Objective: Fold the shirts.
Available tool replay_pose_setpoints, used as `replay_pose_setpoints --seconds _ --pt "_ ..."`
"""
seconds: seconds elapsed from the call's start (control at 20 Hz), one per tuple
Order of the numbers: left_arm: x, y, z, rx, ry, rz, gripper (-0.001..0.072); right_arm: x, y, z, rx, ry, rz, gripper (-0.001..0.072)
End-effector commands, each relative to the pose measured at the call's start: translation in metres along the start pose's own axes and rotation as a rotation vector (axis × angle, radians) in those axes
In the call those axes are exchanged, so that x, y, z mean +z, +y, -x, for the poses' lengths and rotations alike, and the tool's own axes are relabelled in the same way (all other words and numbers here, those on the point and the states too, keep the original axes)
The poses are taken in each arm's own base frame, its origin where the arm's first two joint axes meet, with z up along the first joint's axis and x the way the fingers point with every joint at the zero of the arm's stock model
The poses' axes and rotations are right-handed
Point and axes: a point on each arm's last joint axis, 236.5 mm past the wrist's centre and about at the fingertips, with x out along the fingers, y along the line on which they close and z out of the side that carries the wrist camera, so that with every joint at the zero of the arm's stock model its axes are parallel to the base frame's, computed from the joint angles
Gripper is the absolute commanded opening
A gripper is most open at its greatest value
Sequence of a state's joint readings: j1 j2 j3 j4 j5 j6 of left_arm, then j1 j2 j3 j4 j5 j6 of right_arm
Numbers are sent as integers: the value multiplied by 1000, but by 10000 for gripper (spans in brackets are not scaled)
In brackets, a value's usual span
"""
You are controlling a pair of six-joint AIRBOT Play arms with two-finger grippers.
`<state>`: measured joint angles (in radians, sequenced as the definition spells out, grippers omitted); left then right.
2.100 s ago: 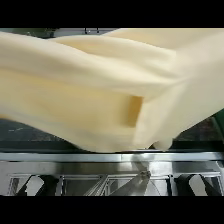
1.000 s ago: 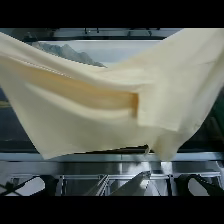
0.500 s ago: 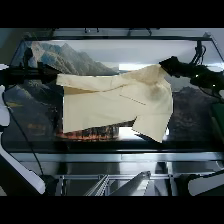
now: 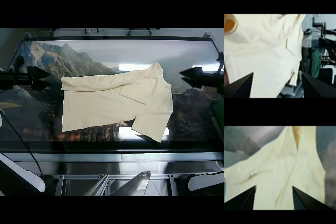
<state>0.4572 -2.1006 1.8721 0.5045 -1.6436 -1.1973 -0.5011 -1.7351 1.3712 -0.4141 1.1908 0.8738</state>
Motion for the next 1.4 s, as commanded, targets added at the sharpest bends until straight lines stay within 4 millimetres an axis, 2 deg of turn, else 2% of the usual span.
replay_pose_setpoints --seconds 0.0,0.05,0.2,0.35,0.45,0.6,0.7,0.8,0.85,0.9,0.95,1.0,1.05,1.1,1.15,1.35 --pt "-91 49 -3 250 217 139 630 -69 -50 44 -144 252 -99 499" --pt "-114 61 -11 302 252 167 630 -79 -57 44 -160 270 -117 498" --pt "-161 69 -43 331 301 228 630 -96 -69 35 -177 290 -147 499" --pt "-193 76 -68 348 364 256 629 -107 -73 21 -165 328 -167 498" --pt "-209 73 -81 344 410 260 490 -117 -76 9 -157 363 -187 497" --pt "-216 67 -91 356 449 258 492 -135 -77 -11 -143 425 -211 495" --pt "-219 64 -97 361 464 241 491 -146 -75 -23 -135 464 -214 430" --pt "-219 63 -99 364 467 235 479 -155 -71 -33 -128 493 -207 430" --pt "-220 63 -99 362 469 236 436 -157 -70 -35 -125 502 -200 430" --pt "-222 61 -98 358 479 237 347 -158 -68 -37 -124 507 -196 390" --pt "-225 59 -97 348 494 236 263 -158 -66 -37 -116 510 -187 281" --pt "-229 55 -95 332 517 232 160 -159 -64 -37 -106 514 -185 233" --pt "-232 52 -93 315 538 222 64 -160 -63 -35 -97 522 -185 221" --pt "-236 48 -90 296 556 220 25 -163 -60 -33 -83 537 -184 190" --pt "-238 46 -87 284 568 230 25 -165 -56 -29 -69 552 -192 14" --pt "-239 45 -64 238 566 289 24 -169 -32 -15 -17 603 -176 18"
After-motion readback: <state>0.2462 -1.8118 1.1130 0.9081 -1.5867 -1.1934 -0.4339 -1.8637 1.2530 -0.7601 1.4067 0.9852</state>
